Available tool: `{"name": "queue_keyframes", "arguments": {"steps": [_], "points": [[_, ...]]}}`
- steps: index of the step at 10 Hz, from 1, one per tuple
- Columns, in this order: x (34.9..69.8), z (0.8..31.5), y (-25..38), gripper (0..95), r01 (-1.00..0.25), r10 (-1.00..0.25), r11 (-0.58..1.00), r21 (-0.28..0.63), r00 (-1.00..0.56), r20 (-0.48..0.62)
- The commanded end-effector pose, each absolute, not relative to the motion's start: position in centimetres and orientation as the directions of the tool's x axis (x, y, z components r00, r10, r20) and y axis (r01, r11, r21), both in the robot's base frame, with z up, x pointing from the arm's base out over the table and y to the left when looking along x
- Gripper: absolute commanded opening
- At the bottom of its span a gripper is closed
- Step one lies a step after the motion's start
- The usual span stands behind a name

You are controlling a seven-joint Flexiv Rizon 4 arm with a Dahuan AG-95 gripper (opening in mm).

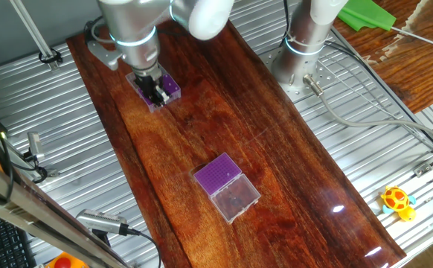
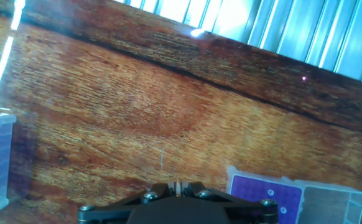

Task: Transfer all small pipette tips from one holder to another

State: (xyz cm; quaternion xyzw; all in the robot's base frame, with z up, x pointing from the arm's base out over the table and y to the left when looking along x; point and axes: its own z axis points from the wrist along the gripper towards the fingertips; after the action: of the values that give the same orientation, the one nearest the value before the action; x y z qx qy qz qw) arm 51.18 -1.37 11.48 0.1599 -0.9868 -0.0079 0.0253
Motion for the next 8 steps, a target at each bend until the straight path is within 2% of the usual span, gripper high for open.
{"name": "queue_keyframes", "arguments": {"steps": [1, 5, 8], "points": [[51.2, 11.5, -1.3, 0.0, -0.409, -0.410, 0.912, 0.023, -0.911, 0.050], [51.2, 11.5, -1.3, 0.0, -0.490, -0.491, 0.871, 0.041, -0.870, 0.046], [48.2, 12.2, 3.9, 0.0, -0.432, -0.434, 0.900, 0.059, -0.900, 0.027]]}}
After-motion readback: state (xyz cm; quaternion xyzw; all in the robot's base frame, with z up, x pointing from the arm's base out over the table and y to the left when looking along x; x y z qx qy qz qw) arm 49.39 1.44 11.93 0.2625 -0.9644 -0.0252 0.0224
